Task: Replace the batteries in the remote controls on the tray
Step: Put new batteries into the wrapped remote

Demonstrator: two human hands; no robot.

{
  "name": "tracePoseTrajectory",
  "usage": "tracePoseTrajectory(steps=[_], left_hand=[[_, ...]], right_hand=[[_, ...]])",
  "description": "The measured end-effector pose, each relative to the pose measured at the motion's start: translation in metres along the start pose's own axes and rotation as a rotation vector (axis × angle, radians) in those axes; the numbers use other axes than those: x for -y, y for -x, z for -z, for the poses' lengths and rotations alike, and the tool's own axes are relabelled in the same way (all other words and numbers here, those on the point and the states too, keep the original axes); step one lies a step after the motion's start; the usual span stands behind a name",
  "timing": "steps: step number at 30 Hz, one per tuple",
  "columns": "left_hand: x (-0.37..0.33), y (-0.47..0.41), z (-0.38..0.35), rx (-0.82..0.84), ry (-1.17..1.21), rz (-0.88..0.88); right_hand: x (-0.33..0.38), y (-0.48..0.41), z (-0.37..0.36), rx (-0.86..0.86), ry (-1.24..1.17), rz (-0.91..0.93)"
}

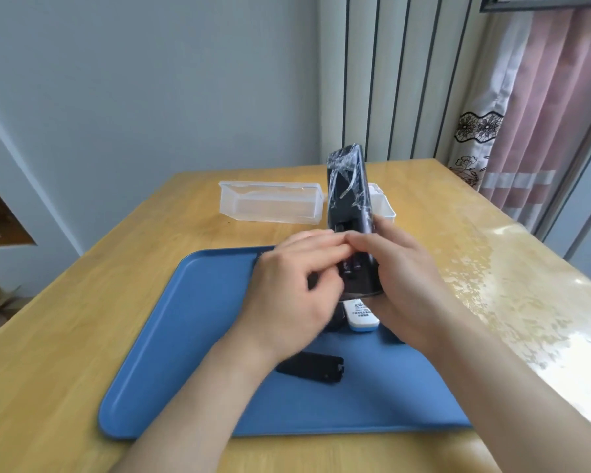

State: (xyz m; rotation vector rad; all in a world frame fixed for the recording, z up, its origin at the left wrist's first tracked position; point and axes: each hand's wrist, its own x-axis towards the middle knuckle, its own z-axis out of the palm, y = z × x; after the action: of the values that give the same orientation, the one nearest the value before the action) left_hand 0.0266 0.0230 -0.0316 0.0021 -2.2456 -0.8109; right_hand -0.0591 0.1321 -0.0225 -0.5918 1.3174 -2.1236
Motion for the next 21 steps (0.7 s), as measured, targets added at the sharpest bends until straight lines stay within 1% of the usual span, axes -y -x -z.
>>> tracePoseTrajectory(steps=[2, 3, 4, 5, 7, 8, 9, 10, 13, 15, 16, 17, 18, 19, 20, 21], left_hand=[[-0.002, -0.006, 0.015, 0.049, 0.321, 0.245], [-0.003, -0.007, 0.022, 0.084, 0.361, 0.288], [-0.004, -0.007, 0.029, 0.158, 0.304, 0.288], [-0.006, -0.007, 0.034, 0.292, 0.200, 0.284], [-0.010, -0.005, 0.035, 0.675, -0.099, 0.267], [-0.010, -0.003, 0.032, 0.830, -0.247, 0.230], [-0.007, 0.000, 0.026, 0.939, -0.357, 0.189], [-0.006, 0.001, 0.022, 0.992, -0.420, 0.161], [-0.002, 0.004, 0.014, 0.949, -0.413, 0.135], [-0.003, 0.003, 0.019, 0.917, -0.306, 0.184], [-0.004, 0.002, 0.023, 0.873, -0.177, 0.242], [-0.006, 0.000, 0.027, 0.806, 0.024, 0.310], [-0.007, -0.003, 0.032, 0.695, 0.263, 0.361], [-0.007, -0.005, 0.036, 0.546, 0.487, 0.394], [-0.006, -0.007, 0.037, 0.392, 0.666, 0.419], [-0.004, -0.008, 0.037, 0.254, 0.788, 0.447]], right_hand=[[0.001, -0.002, 0.003, 0.038, 0.050, -0.008], [0.001, -0.003, 0.004, 0.037, 0.081, 0.003], [0.001, -0.003, 0.006, 0.025, 0.118, 0.019], [0.000, -0.004, 0.006, 0.005, 0.158, 0.034], [-0.003, -0.004, 0.008, -0.027, 0.210, 0.048], [-0.004, -0.004, 0.007, -0.029, 0.228, 0.049], [-0.005, -0.003, 0.008, -0.032, 0.244, 0.049], [-0.004, -0.003, 0.007, -0.033, 0.252, 0.052], [-0.004, -0.001, 0.006, -0.028, 0.207, 0.019], [-0.004, 0.001, 0.003, -0.041, 0.146, -0.008], [-0.005, 0.000, 0.002, -0.054, 0.125, -0.015], [-0.006, 0.001, 0.002, -0.070, 0.100, -0.026], [-0.007, 0.000, 0.000, -0.083, 0.068, -0.047], [-0.008, 0.000, -0.001, -0.089, 0.035, -0.081], [-0.009, 0.001, -0.002, -0.093, 0.010, -0.125], [-0.010, 0.001, -0.003, -0.094, -0.006, -0.168]])
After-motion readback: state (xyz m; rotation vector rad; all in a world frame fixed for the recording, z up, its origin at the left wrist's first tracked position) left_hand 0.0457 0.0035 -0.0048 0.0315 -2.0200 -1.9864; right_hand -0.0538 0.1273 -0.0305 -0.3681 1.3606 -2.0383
